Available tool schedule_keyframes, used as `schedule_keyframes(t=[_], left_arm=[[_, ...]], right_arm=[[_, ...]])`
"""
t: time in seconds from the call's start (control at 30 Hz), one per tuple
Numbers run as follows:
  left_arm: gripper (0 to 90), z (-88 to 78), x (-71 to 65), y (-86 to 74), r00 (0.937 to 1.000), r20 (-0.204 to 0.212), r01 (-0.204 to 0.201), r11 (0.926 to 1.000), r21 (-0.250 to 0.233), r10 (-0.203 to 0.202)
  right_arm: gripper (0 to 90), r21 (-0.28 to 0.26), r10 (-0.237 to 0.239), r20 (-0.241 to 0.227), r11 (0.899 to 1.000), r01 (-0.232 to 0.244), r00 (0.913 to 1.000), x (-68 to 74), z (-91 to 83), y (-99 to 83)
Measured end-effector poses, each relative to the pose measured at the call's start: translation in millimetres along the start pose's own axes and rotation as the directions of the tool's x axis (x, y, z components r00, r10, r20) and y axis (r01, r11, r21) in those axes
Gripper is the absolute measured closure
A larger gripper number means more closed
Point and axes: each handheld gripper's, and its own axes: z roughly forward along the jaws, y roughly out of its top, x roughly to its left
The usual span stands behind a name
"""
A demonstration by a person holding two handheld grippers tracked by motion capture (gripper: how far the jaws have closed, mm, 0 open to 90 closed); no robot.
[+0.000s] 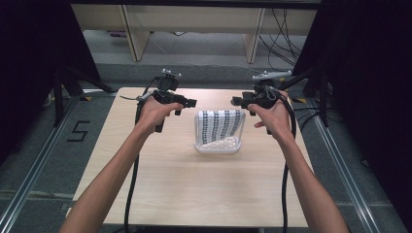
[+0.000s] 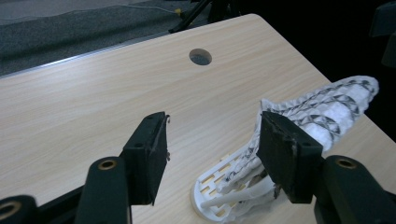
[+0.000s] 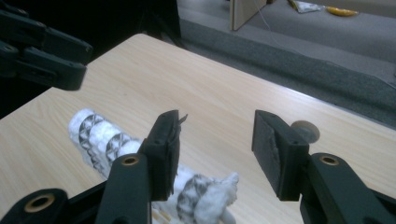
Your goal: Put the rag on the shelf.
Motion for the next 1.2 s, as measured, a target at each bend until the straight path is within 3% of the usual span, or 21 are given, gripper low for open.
schedule_keyframes(t=[0.03, 0.1, 0.27, 0.53, 0.57, 0.6, 0.63, 0.73, 1.0, 1.2], left_arm=[[40.8, -1.4, -0.2, -0.6, 1.0000, 0.001, -0.003, 1.0000, -0.002, 0.003], [40.0, -4.6, -1.0, -2.9, 1.0000, 0.004, -0.006, 1.0000, -0.007, 0.006], [38.9, -15.2, -1.9, -9.2, 0.9997, 0.025, -0.005, 0.9993, -0.036, 0.006], [37.7, -22.9, -5.9, -21.5, 0.9993, 0.035, -0.014, 0.9992, -0.038, 0.016], [37.7, -23.6, -6.1, -22.5, 0.9991, 0.037, -0.021, 0.9991, -0.036, 0.022], [37.6, -24.0, -7.1, -23.7, 0.9990, 0.039, -0.018, 0.9990, -0.040, 0.020], [37.5, -24.7, -7.5, -24.7, 0.9988, 0.043, -0.024, 0.9990, -0.037, 0.025], [36.9, -26.6, -9.1, -26.9, 0.9986, 0.047, -0.022, 0.9987, -0.046, 0.024], [33.6, -35.9, -9.1, -35.4, 0.9966, 0.079, -0.018, 0.9973, -0.071, 0.024], [30.6, -39.7, -9.2, -40.9, 0.9977, 0.063, -0.019, 0.9968, -0.077, 0.024]], right_arm=[[52.5, 0.000, -0.017, -0.002, 1.000, 0.017, 0.9999, -1.1, -1.7, -1.0], [52.2, 0.006, 0.003, 0.008, 1.000, -0.003, 1.0000, 1.4, -5.4, -2.8], [51.3, -0.004, -0.011, 0.002, 1.000, 0.011, 0.9999, 1.7, -12.7, -8.9], [49.7, -0.007, -0.003, -0.001, 1.000, 0.003, 1.0000, 6.4, -17.8, -18.8], [49.5, -0.003, -0.026, -0.005, 1.000, 0.026, 0.9996, 5.2, -18.7, -19.0], [49.2, 0.003, -0.005, -0.003, 1.000, 0.005, 1.0000, 7.1, -19.9, -19.9], [48.8, 0.000, -0.025, 0.000, 1.000, 0.025, 0.9997, 6.6, -20.0, -20.3], [48.5, 0.000, -0.009, -0.005, 1.000, 0.009, 0.9999, 9.7, -21.4, -21.5], [47.1, -0.011, -0.057, 0.006, 0.998, 0.057, 0.9983, 17.1, -26.6, -28.2], [44.8, -0.011, -0.068, 0.006, 0.998, 0.068, 0.9977, 23.2, -29.4, -36.3]])
